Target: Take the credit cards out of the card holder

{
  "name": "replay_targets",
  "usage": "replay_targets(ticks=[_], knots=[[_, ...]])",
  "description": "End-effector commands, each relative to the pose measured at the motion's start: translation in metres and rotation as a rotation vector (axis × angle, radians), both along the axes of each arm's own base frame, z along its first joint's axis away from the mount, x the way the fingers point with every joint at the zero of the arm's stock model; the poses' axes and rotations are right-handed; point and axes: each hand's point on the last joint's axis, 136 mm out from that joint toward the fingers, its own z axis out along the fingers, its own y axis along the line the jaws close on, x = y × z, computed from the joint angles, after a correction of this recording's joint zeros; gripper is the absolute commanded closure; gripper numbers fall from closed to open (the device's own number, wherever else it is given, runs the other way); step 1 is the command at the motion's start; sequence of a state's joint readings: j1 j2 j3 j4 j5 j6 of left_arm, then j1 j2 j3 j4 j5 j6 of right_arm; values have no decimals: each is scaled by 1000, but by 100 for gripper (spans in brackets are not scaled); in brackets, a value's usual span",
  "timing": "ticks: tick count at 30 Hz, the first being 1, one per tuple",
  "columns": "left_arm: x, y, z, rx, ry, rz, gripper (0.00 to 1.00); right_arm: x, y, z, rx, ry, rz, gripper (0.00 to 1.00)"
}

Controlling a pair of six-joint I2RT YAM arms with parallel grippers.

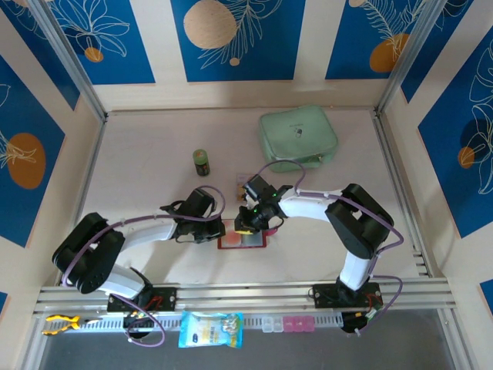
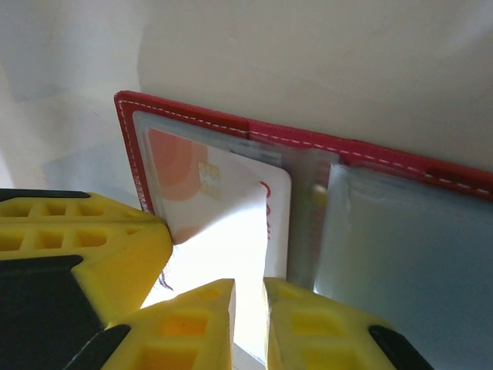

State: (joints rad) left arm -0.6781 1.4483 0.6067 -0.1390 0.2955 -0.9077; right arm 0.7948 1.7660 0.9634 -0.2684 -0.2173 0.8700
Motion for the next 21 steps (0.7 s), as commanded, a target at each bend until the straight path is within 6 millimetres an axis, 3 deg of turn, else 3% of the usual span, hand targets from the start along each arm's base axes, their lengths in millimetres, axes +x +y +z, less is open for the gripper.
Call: replay_targets(ticks=[1,9,21], knots=[[-6,8,-8,18,23,-3,93,-3,8,0,15,21,13,82],[-6,9,-8,23,25,0,93,-3,-3,-3,-59,8,11,71],[-8,12,-9,29,29,5,93,0,-8,5,-100,-28,29,70]])
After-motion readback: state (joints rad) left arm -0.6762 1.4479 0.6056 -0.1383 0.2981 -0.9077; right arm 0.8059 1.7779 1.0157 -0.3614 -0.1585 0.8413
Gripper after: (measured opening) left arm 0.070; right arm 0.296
